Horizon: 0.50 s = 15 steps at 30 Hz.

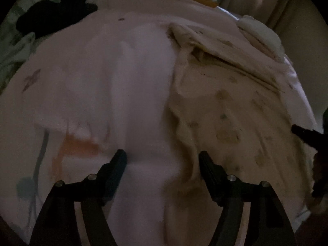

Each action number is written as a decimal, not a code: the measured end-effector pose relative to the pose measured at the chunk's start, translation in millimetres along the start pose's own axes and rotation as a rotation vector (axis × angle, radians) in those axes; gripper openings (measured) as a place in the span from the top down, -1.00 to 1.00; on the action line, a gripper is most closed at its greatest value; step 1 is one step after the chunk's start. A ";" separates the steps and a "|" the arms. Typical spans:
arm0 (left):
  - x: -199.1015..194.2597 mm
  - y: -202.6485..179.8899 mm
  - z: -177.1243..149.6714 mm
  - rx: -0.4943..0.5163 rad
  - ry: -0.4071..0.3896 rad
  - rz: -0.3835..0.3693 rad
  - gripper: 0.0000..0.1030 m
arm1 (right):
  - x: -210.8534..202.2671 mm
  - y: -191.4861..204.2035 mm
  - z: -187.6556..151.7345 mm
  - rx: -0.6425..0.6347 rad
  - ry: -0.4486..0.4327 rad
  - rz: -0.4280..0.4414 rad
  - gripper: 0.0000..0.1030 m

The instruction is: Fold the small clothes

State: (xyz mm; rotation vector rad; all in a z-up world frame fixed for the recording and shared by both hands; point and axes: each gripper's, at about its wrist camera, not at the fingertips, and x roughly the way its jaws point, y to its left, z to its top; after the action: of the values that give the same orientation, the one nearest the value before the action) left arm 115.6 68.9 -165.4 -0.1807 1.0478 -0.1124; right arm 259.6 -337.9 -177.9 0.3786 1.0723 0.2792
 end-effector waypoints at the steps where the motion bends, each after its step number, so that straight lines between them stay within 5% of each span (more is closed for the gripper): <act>1: -2.4 1.6 -3.8 -0.010 -0.001 -0.019 -0.40 | -5.0 0.2 -9.6 -0.006 0.017 0.051 -0.17; 3: -5.4 5.8 -10.4 -0.042 -0.017 -0.071 -0.41 | -17.2 2.9 -27.6 -0.034 0.015 0.072 -0.64; 6: -8.5 11.8 -20.5 -0.105 -0.038 -0.151 -0.41 | -30.9 10.8 -60.8 -0.103 0.007 -0.025 -0.66; 9: -8.7 8.5 -27.5 -0.148 -0.012 -0.259 -0.41 | -42.5 10.7 -81.6 -0.115 -0.016 -0.033 -0.66; 15: -7.5 8.7 -38.7 -0.219 -0.005 -0.421 -0.41 | -61.7 -29.4 -103.7 0.163 -0.076 0.171 -0.66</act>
State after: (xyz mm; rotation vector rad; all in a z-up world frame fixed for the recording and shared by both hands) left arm 78.3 75.1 -179.6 -0.5994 1.0046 -0.3773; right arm 140.5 -372.1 -185.4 0.6241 0.9921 0.3274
